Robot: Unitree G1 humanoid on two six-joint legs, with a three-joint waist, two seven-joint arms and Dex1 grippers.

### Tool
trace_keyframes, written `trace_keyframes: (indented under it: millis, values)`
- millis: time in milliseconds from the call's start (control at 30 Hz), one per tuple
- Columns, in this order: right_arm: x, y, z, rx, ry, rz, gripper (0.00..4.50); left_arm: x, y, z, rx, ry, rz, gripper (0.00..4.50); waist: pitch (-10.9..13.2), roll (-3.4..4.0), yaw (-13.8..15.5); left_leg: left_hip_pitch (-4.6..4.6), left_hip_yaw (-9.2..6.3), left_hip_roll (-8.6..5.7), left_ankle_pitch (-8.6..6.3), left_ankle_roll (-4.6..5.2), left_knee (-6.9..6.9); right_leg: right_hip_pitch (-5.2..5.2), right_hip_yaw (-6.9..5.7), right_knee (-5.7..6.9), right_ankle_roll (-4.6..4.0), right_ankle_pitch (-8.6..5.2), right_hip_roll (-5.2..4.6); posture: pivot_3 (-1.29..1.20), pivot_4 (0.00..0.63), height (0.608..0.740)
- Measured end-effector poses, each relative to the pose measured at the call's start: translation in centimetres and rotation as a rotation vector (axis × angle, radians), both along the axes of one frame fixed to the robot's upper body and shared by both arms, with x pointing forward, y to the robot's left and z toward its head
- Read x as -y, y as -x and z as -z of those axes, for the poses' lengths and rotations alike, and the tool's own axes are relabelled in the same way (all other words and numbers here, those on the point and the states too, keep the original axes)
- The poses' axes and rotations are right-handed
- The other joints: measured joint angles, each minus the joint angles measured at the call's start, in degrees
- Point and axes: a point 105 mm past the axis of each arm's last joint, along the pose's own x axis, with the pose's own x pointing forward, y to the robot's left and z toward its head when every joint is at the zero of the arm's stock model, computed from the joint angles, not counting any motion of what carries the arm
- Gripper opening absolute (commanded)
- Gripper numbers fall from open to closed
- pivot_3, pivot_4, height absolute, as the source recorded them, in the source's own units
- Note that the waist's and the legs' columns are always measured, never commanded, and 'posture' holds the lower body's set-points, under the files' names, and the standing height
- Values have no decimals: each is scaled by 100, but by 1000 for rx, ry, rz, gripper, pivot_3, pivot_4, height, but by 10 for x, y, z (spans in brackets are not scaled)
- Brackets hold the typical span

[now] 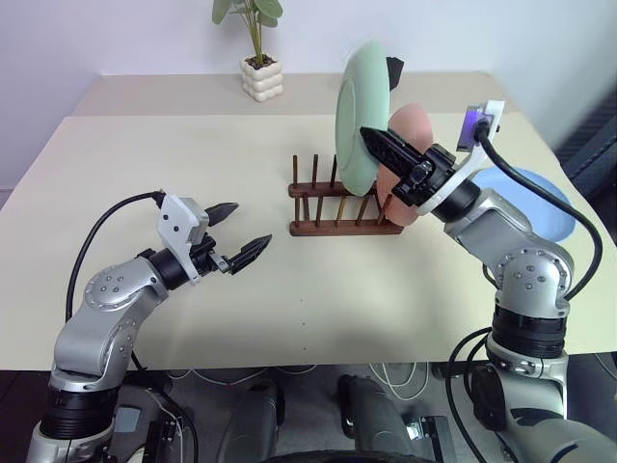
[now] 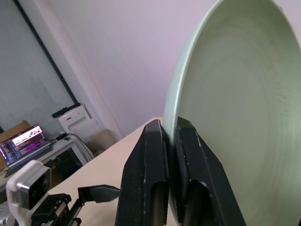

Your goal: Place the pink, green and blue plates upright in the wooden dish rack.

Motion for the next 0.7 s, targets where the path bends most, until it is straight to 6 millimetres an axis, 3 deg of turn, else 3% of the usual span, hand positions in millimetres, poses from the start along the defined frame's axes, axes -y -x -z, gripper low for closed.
trace_keyframes:
  millis: [700]
  values:
    - [7,-9,32,-161,14,58,0,4,5,6,-19,7,15,4484,0,1,0,-2,0,1,0,1,0,0,1,-4,-1,-1,3,0,150,730]
